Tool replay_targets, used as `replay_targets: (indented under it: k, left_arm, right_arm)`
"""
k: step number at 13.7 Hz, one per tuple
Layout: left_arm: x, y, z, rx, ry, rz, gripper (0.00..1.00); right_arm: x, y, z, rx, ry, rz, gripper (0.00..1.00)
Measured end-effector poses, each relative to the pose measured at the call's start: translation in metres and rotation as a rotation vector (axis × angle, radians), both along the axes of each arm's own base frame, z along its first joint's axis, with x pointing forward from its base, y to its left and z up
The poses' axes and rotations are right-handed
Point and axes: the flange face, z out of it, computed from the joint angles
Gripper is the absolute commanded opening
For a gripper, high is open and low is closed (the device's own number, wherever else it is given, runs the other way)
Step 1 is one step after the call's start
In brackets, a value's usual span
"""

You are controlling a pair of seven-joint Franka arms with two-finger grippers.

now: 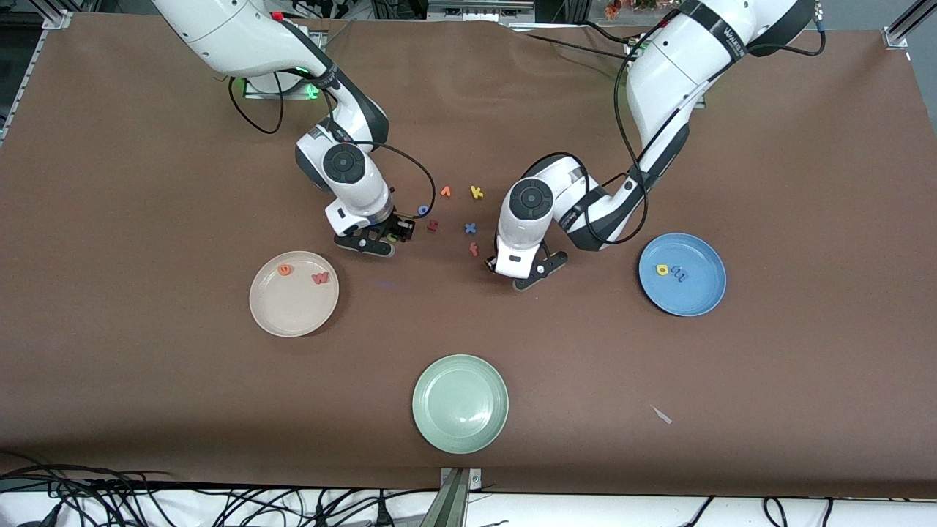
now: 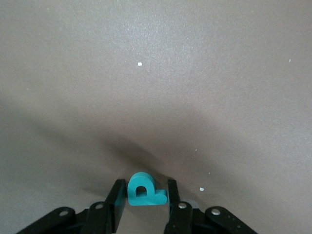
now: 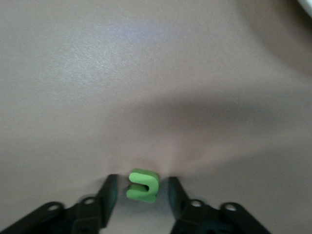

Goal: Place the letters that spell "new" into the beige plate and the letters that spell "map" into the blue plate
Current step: 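Grasp the teal p with the left gripper while the right gripper grasps green s, then place the teal p on the blue plate while the right gripper places green s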

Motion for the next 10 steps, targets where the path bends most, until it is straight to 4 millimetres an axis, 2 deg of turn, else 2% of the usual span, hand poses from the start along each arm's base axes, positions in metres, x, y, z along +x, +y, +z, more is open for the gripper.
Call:
replay_targets:
  k: [2, 5, 7, 10]
  left_arm:
    - [0.000, 0.000, 0.001, 0.001, 0.000, 0.000, 0.19]
    - [0.003, 0.004, 0.001, 0.023, 0.009, -0.008, 0.15]
    - [0.012, 0.016, 0.006, 0.092, 0.058, -0.062, 0.14]
    - [0.038, 0.054, 0.025, 0.171, 0.144, -0.189, 0.13]
  right_arm:
    - [0.000, 0.002, 0.005, 0.002, -0.008, 0.003, 0.19]
    - [0.007, -0.010, 0.007, -0.018, -0.005, 0.021, 0.19]
    - [0.027, -0.041, 0.026, -0.076, 0.016, 0.075, 0.19]
    - [0.068, -0.111, 0.078, -0.142, 0.029, 0.173, 0.20]
